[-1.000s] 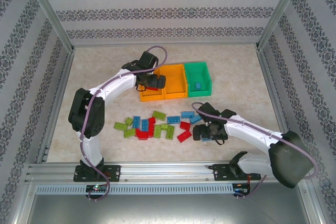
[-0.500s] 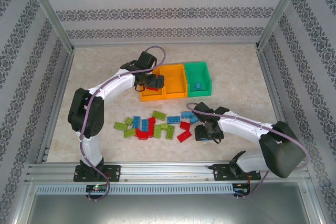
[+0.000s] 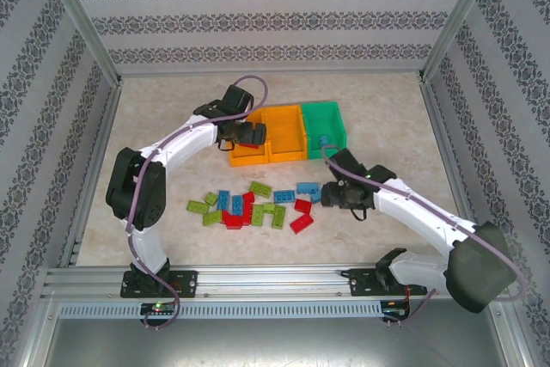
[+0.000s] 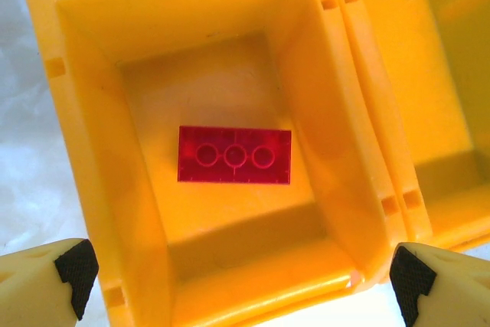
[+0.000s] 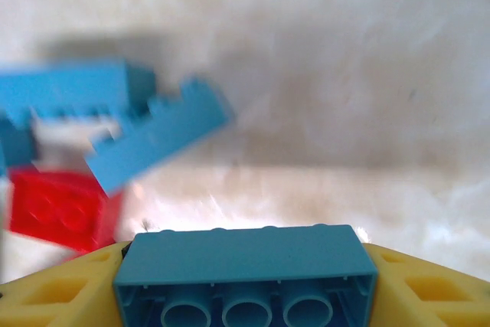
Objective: Sort the legos into containers by color
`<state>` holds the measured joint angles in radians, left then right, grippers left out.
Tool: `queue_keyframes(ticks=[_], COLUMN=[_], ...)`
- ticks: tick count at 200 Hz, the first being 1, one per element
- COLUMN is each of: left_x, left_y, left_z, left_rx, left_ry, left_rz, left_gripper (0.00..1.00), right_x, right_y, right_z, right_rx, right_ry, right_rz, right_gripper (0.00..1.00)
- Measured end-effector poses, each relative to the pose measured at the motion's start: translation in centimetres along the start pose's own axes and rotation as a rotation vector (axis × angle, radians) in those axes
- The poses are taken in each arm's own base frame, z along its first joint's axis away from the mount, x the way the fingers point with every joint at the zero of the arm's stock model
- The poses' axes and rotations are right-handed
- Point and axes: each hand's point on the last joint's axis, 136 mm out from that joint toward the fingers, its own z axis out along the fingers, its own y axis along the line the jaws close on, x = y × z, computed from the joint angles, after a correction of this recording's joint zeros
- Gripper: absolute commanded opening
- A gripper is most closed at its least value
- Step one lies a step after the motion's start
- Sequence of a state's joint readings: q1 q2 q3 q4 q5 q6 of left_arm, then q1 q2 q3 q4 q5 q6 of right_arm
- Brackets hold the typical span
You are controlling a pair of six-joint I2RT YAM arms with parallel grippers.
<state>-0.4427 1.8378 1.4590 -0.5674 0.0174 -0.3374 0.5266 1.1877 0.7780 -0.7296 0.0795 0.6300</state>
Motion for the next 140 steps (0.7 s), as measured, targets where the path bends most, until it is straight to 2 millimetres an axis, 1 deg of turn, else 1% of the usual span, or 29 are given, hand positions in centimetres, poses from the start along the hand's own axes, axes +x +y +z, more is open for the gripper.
queue_keyframes(ticks=[20,44,53,71,85,100,111,126,140], left_x=[0.7,1.7,2.3,3.9,5.3,6.6,7.4,8.3,9.1], left_y=[0.3,0.7,0.9,1.5,2.0,2.5,2.8,3.1,3.4], left_z=[-0.9,-1.6,-1.7,-1.9,-2.1,-2.4,-2.6,-2.9,-3.3], left_rx=[0.001,0.0,-0.003,-0.009,-0.017,-0.023,-0.028,-0.034,-0.037], left_ry=[-0.003,0.0,0.008,0.028,0.046,0.061,0.069,0.075,0.079], left_rz=[-0.001,-0.005,-0.009,-0.024,-0.042,-0.063,-0.08,-0.101,-0.121], left_gripper=[1.0,1.0,1.0,1.0,1.0,1.0,0.99,0.99,0.99], right_x=[-4.0,-8.9,-11.0,-15.0,-17.6,-19.4,-20.3,-21.1,-21.4], right_y=[-0.2,0.3,0.8,2.7,3.7,4.2,4.2,3.7,3.1], right_z=[-1.1,-1.5,-1.5,-1.0,-0.2,0.9,2.0,3.4,4.7], right_rx=[-0.061,-0.121,-0.138,-0.179,-0.2,-0.203,-0.197,-0.18,-0.161], right_ry=[-0.078,-0.118,-0.125,-0.131,-0.132,-0.123,-0.111,-0.092,-0.072], right_rz=[0.116,0.207,0.222,0.22,0.223,0.229,0.24,0.263,0.282], right_gripper=[0.58,0.58,0.58,0.58,0.59,0.58,0.61,0.61,0.61])
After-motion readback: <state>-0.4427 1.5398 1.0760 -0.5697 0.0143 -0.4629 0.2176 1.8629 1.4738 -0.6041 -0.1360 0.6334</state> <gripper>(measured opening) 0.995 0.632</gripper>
